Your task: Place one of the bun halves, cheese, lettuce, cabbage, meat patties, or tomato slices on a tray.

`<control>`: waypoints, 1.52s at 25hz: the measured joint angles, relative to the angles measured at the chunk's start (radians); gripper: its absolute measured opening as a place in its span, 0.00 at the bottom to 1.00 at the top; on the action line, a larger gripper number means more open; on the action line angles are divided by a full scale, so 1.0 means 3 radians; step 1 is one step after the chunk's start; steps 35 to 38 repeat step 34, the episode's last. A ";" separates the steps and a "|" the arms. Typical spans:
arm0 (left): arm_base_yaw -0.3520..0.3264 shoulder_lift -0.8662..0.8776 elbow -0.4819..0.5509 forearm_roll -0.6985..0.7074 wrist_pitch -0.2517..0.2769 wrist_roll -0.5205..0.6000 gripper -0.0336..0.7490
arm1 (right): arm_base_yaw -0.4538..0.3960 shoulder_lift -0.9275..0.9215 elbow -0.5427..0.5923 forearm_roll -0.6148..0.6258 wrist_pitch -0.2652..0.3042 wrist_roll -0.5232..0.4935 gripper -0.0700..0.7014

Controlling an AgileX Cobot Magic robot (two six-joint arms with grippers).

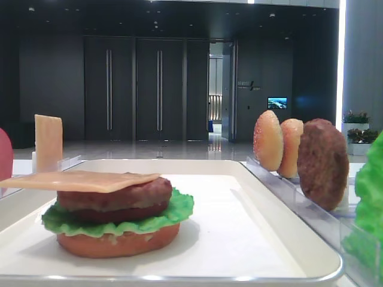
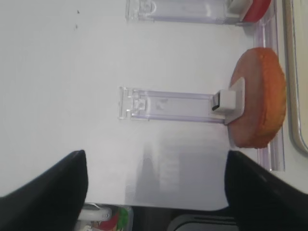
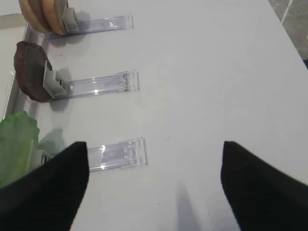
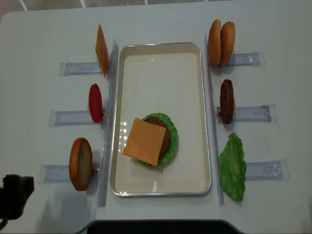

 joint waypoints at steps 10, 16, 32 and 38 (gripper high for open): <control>0.0000 -0.0874 0.0004 0.0056 0.0023 0.0000 0.92 | 0.0000 0.0000 0.0000 0.0000 0.0000 0.0000 0.79; 0.0000 -0.1333 0.0004 0.0091 0.0081 0.0000 0.92 | 0.0000 0.0000 0.0000 0.0000 0.0000 0.0000 0.79; 0.0000 -0.1468 0.0004 0.0134 0.0087 0.0000 0.92 | 0.0000 0.0000 0.0000 0.0000 0.0000 0.0000 0.79; 0.0000 -0.1468 0.0004 0.0137 0.0087 0.0000 0.92 | 0.0000 0.0000 0.0000 0.0000 0.0000 0.0000 0.79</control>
